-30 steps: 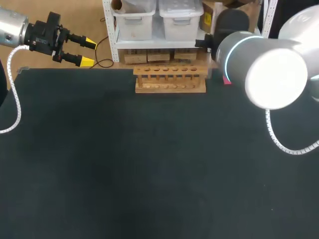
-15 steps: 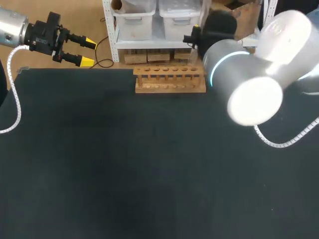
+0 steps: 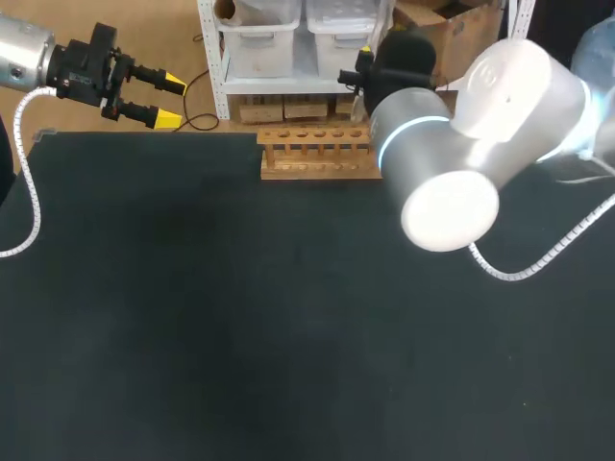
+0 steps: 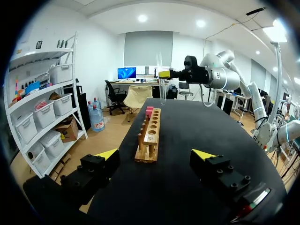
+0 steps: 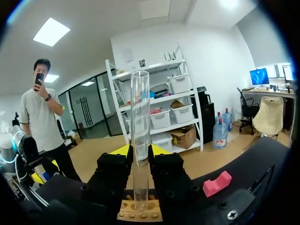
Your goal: Grasp the test tube, adjust it, and insert it.
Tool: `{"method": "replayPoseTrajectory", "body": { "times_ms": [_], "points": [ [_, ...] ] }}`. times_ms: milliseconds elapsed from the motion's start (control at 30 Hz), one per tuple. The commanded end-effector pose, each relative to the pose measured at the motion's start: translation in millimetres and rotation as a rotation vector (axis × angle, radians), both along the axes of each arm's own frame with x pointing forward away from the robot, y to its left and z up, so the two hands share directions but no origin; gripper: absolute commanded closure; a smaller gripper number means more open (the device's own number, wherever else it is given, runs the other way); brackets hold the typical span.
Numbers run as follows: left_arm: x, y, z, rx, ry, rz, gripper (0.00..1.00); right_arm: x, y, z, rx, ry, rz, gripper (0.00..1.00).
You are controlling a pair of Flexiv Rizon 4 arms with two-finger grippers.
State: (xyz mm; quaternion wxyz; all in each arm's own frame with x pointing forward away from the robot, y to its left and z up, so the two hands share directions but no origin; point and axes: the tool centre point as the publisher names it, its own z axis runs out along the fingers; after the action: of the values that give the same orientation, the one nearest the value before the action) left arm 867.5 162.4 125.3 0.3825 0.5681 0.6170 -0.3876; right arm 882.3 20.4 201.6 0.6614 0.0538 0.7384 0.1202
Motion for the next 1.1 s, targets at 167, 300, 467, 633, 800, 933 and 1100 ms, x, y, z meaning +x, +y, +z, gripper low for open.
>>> {"method": "replayPoseTrajectory", "body": {
  "times_ms": [167,300,467,633,800,933,1100],
  "points": [
    [1.7,0.1,-0.5,0.001,0.000,-0.003,0.00,7.0,0.5,-13.5,0.019,-0.084,0.096,1.00],
    [1.7,0.1,-0.5,0.001,0.000,-0.003,0.00,10.6,-0.5,-19.1,0.016,-0.080,0.100,1.00],
    [1.7,0.1,-0.5,0.001,0.000,-0.003,0.00,16.0,-2.2,-24.6,0.010,-0.082,0.105,1.00],
    [1.7,0.1,-0.5,0.001,0.000,-0.003,0.00,18.0,0.0,-28.9,-0.008,-0.090,0.118,1.00],
    [1.7,0.1,-0.5,0.001,0.000,-0.003,0.00,17.4,0.4,-33.7,-0.026,-0.093,0.128,1.00],
    [1.7,0.1,-0.5,0.001,0.000,-0.003,0.00,16.6,-0.9,-37.6,-0.037,-0.091,0.134,1.00],
    [1.7,0.1,-0.5,0.001,0.000,-0.003,0.00,16.6,-1.8,-41.9,-0.043,-0.091,0.140,1.00]
  ]
}}
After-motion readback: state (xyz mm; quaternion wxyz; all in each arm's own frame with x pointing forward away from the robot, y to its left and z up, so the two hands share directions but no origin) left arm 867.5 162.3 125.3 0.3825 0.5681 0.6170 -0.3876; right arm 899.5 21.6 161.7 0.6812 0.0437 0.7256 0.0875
